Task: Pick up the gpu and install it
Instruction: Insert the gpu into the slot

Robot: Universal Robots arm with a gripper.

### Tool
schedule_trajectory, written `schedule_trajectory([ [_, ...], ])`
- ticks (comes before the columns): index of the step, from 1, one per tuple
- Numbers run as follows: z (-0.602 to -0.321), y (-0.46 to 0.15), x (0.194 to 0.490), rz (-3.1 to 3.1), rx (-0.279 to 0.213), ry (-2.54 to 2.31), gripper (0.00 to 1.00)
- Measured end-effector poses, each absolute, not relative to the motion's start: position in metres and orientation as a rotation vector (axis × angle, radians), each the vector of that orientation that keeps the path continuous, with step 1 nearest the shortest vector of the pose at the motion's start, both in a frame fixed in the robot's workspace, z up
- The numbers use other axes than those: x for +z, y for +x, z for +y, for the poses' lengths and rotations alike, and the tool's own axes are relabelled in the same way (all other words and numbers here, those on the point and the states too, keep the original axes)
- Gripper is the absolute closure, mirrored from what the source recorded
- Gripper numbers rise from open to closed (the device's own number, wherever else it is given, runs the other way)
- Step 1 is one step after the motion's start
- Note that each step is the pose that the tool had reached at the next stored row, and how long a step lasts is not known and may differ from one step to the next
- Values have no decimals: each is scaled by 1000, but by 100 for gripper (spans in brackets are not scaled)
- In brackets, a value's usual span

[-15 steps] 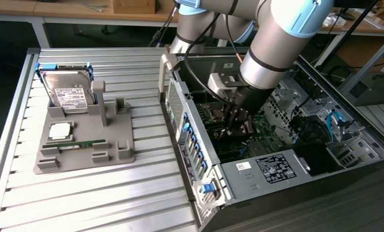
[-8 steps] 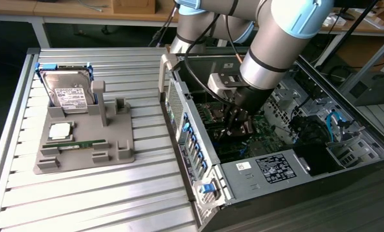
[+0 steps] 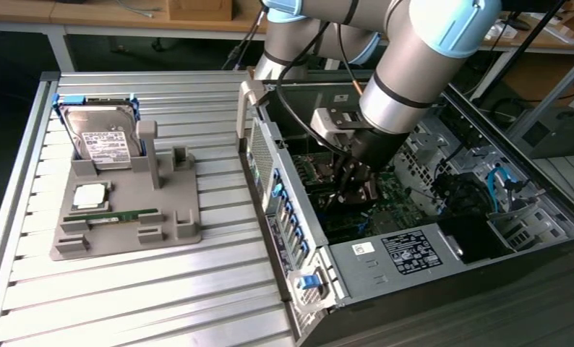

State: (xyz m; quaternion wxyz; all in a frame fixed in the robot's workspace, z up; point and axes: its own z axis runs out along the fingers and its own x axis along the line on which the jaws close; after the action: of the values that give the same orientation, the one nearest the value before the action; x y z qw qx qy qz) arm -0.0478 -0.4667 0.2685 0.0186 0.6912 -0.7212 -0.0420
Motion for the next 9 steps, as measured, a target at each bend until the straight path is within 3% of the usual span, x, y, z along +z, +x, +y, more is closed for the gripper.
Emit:
schedule_trajectory([
  [9,-467,-48,265,-2238,-130,2145,73],
])
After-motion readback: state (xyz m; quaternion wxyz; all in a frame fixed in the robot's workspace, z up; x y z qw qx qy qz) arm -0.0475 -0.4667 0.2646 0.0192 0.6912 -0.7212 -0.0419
